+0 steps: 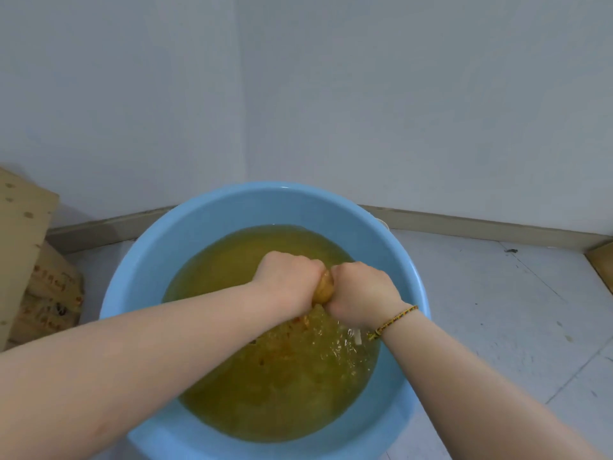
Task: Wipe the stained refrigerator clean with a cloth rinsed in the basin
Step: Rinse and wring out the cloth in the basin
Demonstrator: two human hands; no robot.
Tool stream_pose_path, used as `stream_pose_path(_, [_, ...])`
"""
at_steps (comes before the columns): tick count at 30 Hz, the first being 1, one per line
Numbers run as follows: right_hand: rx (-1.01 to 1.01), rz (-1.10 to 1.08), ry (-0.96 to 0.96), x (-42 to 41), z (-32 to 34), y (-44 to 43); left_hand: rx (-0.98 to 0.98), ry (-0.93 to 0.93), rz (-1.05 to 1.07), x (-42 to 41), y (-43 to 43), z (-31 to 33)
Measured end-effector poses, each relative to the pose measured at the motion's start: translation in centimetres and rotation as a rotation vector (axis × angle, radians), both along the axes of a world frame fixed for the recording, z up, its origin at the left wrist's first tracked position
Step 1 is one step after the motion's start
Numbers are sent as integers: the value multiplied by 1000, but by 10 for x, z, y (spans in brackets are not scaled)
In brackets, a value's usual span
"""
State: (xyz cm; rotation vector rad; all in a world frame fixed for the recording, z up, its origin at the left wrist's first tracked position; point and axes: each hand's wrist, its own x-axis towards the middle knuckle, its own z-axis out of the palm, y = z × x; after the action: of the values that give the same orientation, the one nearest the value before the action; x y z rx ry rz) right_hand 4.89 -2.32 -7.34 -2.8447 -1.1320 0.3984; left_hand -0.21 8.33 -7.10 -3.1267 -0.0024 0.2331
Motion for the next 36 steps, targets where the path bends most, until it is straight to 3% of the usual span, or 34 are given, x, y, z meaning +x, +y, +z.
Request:
stream_pose_path(3, [115, -133, 305, 4, -1, -1, 14, -114, -145, -1, 11, -2])
stream_pose_path(6, [222, -211, 493, 4, 5, -3, 48, -316, -272, -2, 14, -2])
stream_pose_path(10, [258, -297, 516, -1, 2, -2, 125, -137, 34, -5, 4, -3])
stream_pose_path(12, [269, -315, 394, -6, -3, -2, 12, -71, 251, -9, 2, 2])
stream_pose_path(15, [175, -330, 27, -11, -1, -5, -508, 78, 523, -24, 6, 14])
stream_pose_path(17, [156, -243, -407, -10, -7, -3, -1118, 155, 707, -33, 5, 22])
stream_pose_path(19, [264, -182, -692, -14, -10, 4, -1732, 118, 905, -30, 3, 27])
stream_pose_path(21, [465, -20, -837, -21, -18, 8, -1983, 47, 1193, -21, 5, 23])
stream_pose_path(23, [661, 176, -829, -31, -25, 8, -2005, 39, 1337, -21, 4, 19])
stream_pose_path(26, [840, 275, -726, -38, -34, 9, -2178, 43, 1270, -25, 0, 12])
stream_pose_path(29, [937, -43, -412, -49, -30, 15, -2327, -219, 1120, -18, 0, 8])
stream_pose_path(31, [948, -369, -70, -57, -21, 22, -2306, -443, 1053, -13, 1, 7])
stream_pose_path(33, [932, -543, 279, -62, -20, 28, -2219, -557, 985, -10, 3, 6])
stream_pose_path(36, [925, -596, 411, -63, -21, 35, -2134, -592, 903, -10, 8, 8])
